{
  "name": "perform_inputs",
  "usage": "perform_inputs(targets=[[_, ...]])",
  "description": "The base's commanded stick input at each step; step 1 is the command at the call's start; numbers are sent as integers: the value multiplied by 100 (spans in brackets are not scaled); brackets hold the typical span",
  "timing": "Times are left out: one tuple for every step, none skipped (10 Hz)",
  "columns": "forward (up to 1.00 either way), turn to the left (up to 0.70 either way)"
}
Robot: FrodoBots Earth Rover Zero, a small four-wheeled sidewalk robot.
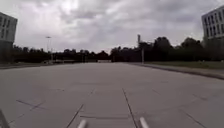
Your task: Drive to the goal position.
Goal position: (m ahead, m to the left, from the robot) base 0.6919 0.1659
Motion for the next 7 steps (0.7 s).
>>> perform_inputs(targets=[[70,0],[70,0],[70,0],[70,0],[70,0],[70,0],[70,0]])
